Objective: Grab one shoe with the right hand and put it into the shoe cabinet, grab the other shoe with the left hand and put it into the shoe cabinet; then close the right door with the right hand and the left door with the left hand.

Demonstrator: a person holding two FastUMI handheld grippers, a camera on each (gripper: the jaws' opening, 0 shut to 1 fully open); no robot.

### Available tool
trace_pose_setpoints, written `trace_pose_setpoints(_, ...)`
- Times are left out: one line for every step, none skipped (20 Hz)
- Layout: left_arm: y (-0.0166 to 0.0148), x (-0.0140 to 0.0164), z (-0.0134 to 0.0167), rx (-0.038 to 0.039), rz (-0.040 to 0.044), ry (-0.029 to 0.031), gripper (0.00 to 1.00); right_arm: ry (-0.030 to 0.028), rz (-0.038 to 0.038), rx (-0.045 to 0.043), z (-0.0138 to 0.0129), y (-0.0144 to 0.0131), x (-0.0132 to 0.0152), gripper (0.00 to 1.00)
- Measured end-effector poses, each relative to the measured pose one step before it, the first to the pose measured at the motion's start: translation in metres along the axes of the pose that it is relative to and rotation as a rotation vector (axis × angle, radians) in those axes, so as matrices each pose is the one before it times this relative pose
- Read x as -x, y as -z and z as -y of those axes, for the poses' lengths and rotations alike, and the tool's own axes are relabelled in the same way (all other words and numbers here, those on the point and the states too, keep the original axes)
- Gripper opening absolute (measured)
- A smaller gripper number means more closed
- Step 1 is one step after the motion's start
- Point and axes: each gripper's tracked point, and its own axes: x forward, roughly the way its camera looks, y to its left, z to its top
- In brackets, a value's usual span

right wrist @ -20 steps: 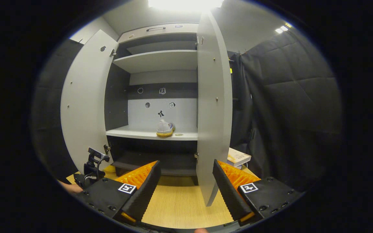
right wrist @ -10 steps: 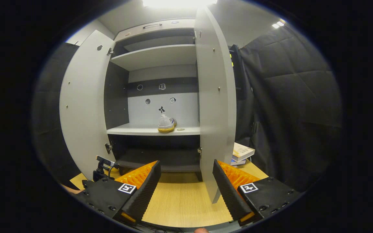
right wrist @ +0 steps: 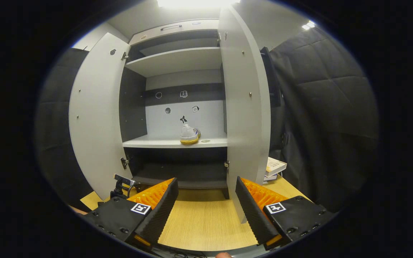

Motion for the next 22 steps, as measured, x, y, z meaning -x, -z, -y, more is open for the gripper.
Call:
trace_pose_setpoints(0.00038,-0.00081,-0.00248,-0.02052,-0.00301,-0.02579,0.40,-0.00115,0.00244,0.00130,0.00040,-0.00065,0.00029,1.00)
trace_pose_setpoints(-0.00042,0.00035,-0.00034,-0.00075,-0.00315,-0.01753,0.32,-0.00030,0.00255,0.00085,0.00039,-0.00139,0.00106,1.00)
trace_pose_setpoints(-0.00048,0.00227,0.00031,0.01750,-0.00601,-0.00160,0.24,0.00034,0.00282,0.00039,-0.00016,-0.00014,0.00027,1.00)
trace_pose_setpoints(-0.00025,-0.00174,-0.00525,0.00561,0.00455,-0.02018,0.16,-0.00113,0.00207,0.00017,-0.00016,-0.00116,-0.00020,1.00)
trace_pose_setpoints(-0.00144,0.00644,-0.00309,0.02307,0.00634,0.00675,0.16,-0.00069,-0.00073,0.00121,0.00038,0.00072,0.00036,1.00)
trace_pose_setpoints(-0.00297,-0.00462,0.00350,0.01141,0.00215,0.00212,0.09,-0.00059,-0.00104,0.00131,0.00012,0.00025,0.00098,1.00)
trace_pose_setpoints(-0.00046,0.00063,-0.00072,0.00188,-0.00613,0.00853,0.02,-0.00093,-0.00074,0.00065,0.00091,0.00074,0.00081,1.00)
trace_pose_setpoints(-0.00034,0.00134,-0.00036,0.00437,-0.00038,0.00770,0.02,-0.00181,-0.00108,0.00054,-0.00038,0.00029,-0.00028,1.00)
trace_pose_setpoints(-0.00341,0.00039,-0.00062,0.00819,0.00697,0.00455,0.02,-0.00065,-0.00065,0.00064,0.00044,-0.00017,-0.00009,1.00)
trace_pose_setpoints(-0.00318,0.00039,-0.00006,0.00889,0.00488,0.00257,0.02,0.00027,0.00188,0.00016,0.00019,-0.00070,0.00034,1.00)
trace_pose_setpoints(-0.00285,0.00089,-0.00035,0.00615,0.00590,-0.00189,0.02,-0.00098,0.00397,-0.00152,-0.00056,-0.00179,0.00002,1.00)
trace_pose_setpoints(-0.00214,0.00235,0.00024,0.00088,0.00000,0.00065,0.02,-0.00278,0.00516,-0.00241,-0.00083,-0.00216,0.00025,1.00)
trace_pose_setpoints(-0.00169,0.00069,0.00004,0.00072,0.00108,0.00229,0.02,-0.00329,0.00435,-0.00026,-0.00104,-0.00129,-0.00017,1.00)
trace_pose_setpoints(-0.00104,0.00166,-0.00022,-0.00385,0.00068,0.00246,0.01,-0.00428,0.00236,0.00305,-0.00097,-0.00049,0.00036,1.00)
trace_pose_setpoints(-0.00221,0.00175,-0.00023,-0.00255,0.00076,0.00171,0.01,-0.00387,0.00106,0.00416,-0.00056,0.00091,0.00041,1.00)
trace_pose_setpoints(-0.00276,0.00128,0.00009,0.00022,0.00527,0.00376,0.02,-0.00189,-0.00010,0.00253,0.00047,0.00030,0.00099,1.00)
trace_pose_setpoints(-0.00378,0.00199,0.00006,0.00245,0.00711,0.00480,0.01,-0.00233,0.00002,0.00048,0.00000,0.00103,0.00071,1.00)
trace_pose_setpoints(-0.00485,0.00160,-0.00050,0.00325,0.00948,0.00427,0.02,-0.00096,-0.00015,-0.00052,0.00001,-0.00064,0.00004,1.00)
trace_pose_setpoints(-0.00690,0.00196,0.00026,0.00247,0.01232,0.00271,0.02,-0.00019,0.00084,-0.00063,0.00063,0.00002,0.00081,1.00)
trace_pose_setpoints(-0.00807,0.00290,-0.00032,0.00274,0.01746,0.00143,0.01,0.00045,0.00203,-0.00090,0.00057,-0.00144,0.00001,1.00)
trace_pose_setpoints(-0.00837,0.00362,0.00047,0.00163,0.01805,0.00230,0.01,-0.00168,0.00283,-0.00112,0.00046,-0.00017,0.00129,1.00)
trace_pose_setpoints(-0.00828,0.00617,0.00377,0.00003,0.01782,0.00615,0.01,-0.00090,0.00192,-0.00091,0.00033,-0.00082,0.00153,1.00)
